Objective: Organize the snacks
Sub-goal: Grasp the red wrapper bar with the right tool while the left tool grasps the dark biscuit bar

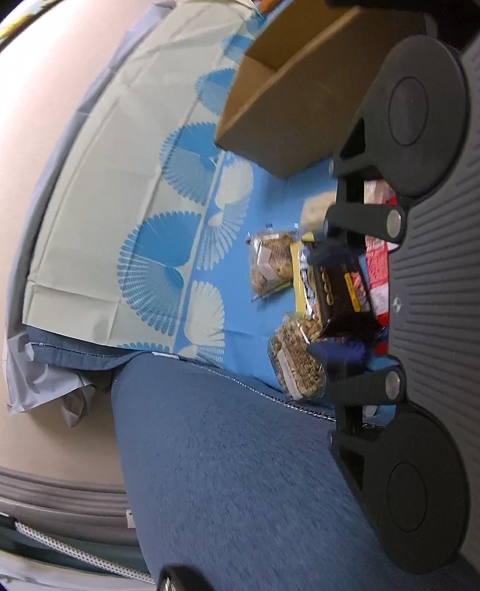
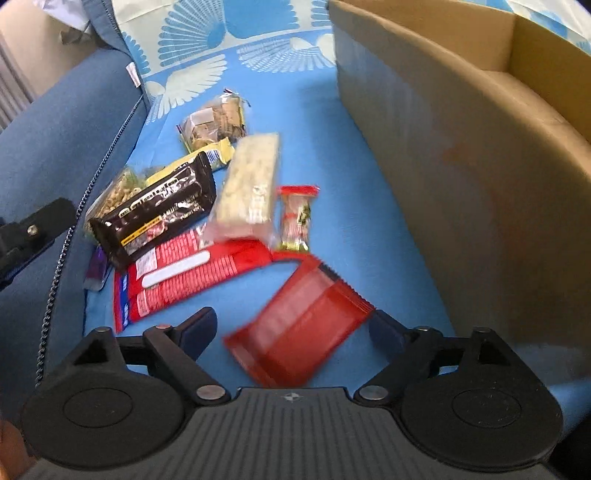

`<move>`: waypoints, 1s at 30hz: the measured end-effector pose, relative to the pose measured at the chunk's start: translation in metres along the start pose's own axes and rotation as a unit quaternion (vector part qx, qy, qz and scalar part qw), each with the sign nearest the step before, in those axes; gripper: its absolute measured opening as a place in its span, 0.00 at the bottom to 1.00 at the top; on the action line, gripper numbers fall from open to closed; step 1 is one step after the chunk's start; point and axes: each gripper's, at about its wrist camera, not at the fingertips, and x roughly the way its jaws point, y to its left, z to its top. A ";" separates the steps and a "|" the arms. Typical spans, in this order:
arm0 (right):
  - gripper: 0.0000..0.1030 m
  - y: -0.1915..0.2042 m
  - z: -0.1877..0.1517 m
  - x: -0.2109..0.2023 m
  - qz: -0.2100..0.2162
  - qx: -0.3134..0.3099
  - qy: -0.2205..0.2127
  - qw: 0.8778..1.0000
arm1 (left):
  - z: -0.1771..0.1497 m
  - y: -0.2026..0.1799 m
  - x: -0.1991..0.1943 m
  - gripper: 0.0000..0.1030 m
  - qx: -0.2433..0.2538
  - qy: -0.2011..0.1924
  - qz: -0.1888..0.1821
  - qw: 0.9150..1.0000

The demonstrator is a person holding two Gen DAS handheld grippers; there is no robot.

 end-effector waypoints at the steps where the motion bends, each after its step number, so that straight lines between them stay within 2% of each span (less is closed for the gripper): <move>1: 0.92 0.002 0.002 0.002 0.001 -0.012 -0.003 1.000 | 0.000 -0.002 0.007 0.62 0.007 0.002 0.007 1.000; 3: 0.92 0.004 0.003 0.006 -0.003 -0.034 -0.008 0.999 | -0.001 -0.005 0.019 0.75 0.020 0.007 0.018 1.000; 6: 0.89 0.009 0.003 0.007 -0.009 -0.075 -0.010 0.997 | -0.003 -0.008 0.036 0.77 0.035 0.015 0.030 0.999; 9: 0.76 0.012 -0.005 0.006 -0.019 -0.122 -0.024 0.992 | -0.007 -0.010 0.052 0.78 0.047 0.025 0.036 0.998; 10: 0.65 0.012 -0.007 0.003 -0.014 -0.135 -0.030 0.990 | -0.008 -0.010 0.056 0.78 0.050 0.032 0.040 0.997; 11: 0.53 0.013 -0.008 0.002 -0.009 -0.144 -0.033 0.989 | -0.009 -0.010 0.060 0.74 0.051 0.040 0.046 0.997; 12: 0.50 0.013 -0.009 -0.001 -0.003 -0.154 -0.036 0.987 | -0.010 -0.010 0.061 0.64 0.051 0.044 0.051 0.996; 13: 0.47 0.013 -0.008 -0.002 0.001 -0.165 -0.037 0.986 | -0.010 -0.009 0.059 0.53 0.048 0.043 0.045 0.997; 14: 0.45 0.013 -0.010 -0.003 0.004 -0.172 -0.038 0.984 | -0.010 -0.007 0.057 0.35 0.042 0.041 0.031 0.998; 15: 0.45 0.011 -0.011 -0.005 0.007 -0.178 -0.040 0.983 | -0.009 -0.005 0.053 0.21 0.038 0.036 0.024 0.998; 17: 0.44 0.009 -0.011 -0.007 0.012 -0.185 -0.045 0.982 | -0.006 -0.004 0.044 0.11 0.029 0.028 0.009 0.999; 19: 0.43 0.006 -0.013 -0.011 0.019 -0.185 -0.049 0.981 | -0.003 -0.002 0.033 0.08 0.016 0.027 -0.013 0.999; 22: 0.43 0.004 -0.014 -0.020 0.038 -0.180 -0.056 0.981 | -0.001 -0.001 0.013 0.07 -0.006 0.028 -0.025 0.999; 26: 0.43 0.005 -0.014 -0.033 0.059 -0.178 -0.063 0.980 | -0.002 0.004 -0.021 0.07 -0.048 0.041 -0.020 0.998; 27: 0.43 0.005 -0.015 -0.036 0.062 -0.179 -0.063 0.980 | -0.003 0.006 -0.027 0.07 -0.062 0.055 -0.020 0.996; 30: 0.43 0.002 -0.021 -0.043 0.071 -0.179 -0.055 0.980 | -0.011 0.010 -0.041 0.06 -0.093 0.132 -0.013 0.987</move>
